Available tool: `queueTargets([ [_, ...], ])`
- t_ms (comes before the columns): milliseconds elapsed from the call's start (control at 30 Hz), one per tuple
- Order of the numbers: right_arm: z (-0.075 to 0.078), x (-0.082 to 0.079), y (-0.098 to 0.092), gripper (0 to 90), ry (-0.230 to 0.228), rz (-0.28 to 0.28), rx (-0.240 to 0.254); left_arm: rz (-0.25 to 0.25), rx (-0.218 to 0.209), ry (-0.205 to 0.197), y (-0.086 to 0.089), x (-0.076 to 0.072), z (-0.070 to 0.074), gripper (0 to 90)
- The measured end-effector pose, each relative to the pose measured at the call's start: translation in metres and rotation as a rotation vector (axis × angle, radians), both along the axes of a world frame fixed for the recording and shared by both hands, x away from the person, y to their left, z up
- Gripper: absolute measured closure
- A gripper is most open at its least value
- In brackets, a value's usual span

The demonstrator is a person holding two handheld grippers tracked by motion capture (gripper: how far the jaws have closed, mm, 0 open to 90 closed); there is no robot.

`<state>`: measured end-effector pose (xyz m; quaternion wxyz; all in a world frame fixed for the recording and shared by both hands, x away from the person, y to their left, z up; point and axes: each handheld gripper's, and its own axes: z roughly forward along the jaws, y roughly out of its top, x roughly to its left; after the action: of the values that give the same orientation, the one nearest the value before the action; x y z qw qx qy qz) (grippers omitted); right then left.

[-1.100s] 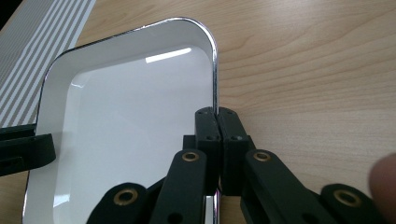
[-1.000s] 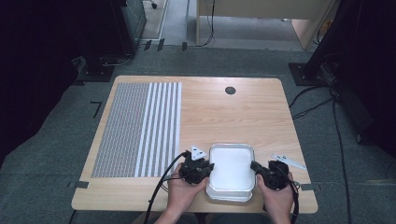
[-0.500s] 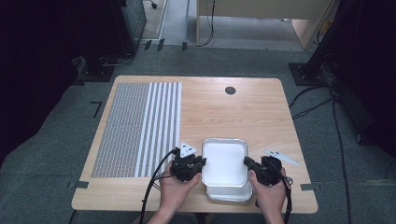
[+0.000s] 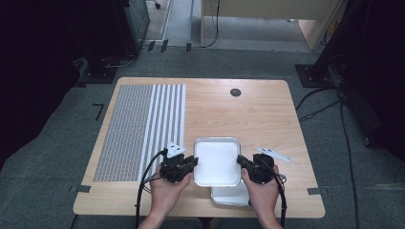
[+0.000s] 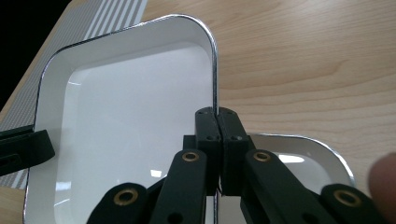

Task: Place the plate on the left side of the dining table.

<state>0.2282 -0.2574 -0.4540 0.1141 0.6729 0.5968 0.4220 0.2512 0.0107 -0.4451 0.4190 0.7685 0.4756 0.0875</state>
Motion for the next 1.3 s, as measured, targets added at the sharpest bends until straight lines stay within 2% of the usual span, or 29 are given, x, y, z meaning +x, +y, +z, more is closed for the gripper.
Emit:
queueTargets([
  [333,0.006,0.014,0.031,89.8,-0.002,0.026,0.007,0.038,-0.008,0.001,0.032,0.009,0.007,80.2],
  [367,0.006,0.017,0.039,89.7,-0.005,0.034,0.009,0.043,-0.008,0.003,0.039,0.011,0.007,80.4],
  [867,0.013,0.038,0.083,89.7,-0.011,0.059,0.006,0.092,-0.006,0.003,0.079,0.023,0.015,81.0],
  [1300,0.02,0.059,0.128,89.7,-0.014,0.094,0.019,0.154,-0.02,0.008,0.127,0.037,0.023,82.2],
])
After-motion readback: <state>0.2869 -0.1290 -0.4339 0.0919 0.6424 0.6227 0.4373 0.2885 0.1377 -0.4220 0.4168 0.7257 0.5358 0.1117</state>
